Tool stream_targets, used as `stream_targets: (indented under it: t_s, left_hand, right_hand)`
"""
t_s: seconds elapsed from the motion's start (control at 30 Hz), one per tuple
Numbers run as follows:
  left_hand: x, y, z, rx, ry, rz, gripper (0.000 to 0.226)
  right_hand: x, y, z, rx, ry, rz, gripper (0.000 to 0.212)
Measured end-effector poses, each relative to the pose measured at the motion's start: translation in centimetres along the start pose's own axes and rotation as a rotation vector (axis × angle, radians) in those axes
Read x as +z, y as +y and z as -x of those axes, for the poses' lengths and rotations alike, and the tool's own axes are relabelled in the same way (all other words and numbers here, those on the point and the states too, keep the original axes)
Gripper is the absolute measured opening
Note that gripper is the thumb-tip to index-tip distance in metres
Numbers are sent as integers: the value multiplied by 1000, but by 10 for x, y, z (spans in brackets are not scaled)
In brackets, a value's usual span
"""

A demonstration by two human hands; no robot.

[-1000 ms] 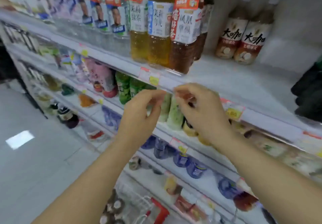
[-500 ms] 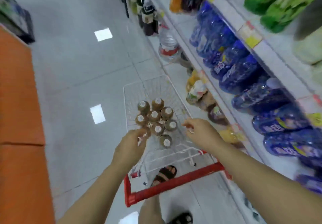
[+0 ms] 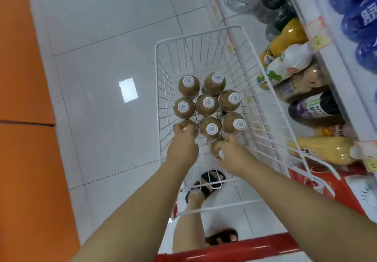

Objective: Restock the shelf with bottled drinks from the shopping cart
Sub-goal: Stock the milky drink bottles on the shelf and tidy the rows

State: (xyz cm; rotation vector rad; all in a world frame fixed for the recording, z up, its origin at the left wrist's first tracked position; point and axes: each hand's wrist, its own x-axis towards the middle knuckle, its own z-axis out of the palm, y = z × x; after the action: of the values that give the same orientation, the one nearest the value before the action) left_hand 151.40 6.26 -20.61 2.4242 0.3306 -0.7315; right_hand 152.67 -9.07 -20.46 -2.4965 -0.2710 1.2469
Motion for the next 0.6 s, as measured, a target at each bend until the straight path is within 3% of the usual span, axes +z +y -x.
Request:
stream_targets:
  t_s: [0.13,0.2,0.27,0.5,0.6]
  left_hand:
    - [2,-1,-10,-55,72,-8,24]
    - [-5,2,-1,-57,57,-10,23]
    - [-15,9,18,-16,62,-39,18]
    - [-85,69,130,166,185,59,11]
    - [-124,111,181,293,302,87,6]
  right_hand:
    - [2,12,-4,18,71,52,27]
    - [-6,18,6,35,158,-14,9]
    - [-18,21,24,29,231,-79,24]
    - [-95,-1,158,-4,563,-285,8]
    - [-139,-15,234,-28,715,-371,13]
